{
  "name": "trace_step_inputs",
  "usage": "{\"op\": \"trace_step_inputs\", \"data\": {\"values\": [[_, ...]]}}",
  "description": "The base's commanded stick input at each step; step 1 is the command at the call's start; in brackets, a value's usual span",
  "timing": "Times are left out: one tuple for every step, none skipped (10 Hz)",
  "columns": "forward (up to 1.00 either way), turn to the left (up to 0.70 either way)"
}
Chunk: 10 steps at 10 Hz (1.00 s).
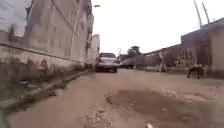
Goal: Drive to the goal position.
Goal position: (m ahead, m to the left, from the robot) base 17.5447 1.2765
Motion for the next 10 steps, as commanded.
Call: {"op": "trace_step_inputs", "data": {"values": [[1.00,0.00],[1.00,0.00],[1.00,0.00],[1.00,0.00],[1.00,0.00],[1.00,0.00],[1.00,0.00],[1.00,0.00],[1.00,0.31],[1.00,0.00]]}}
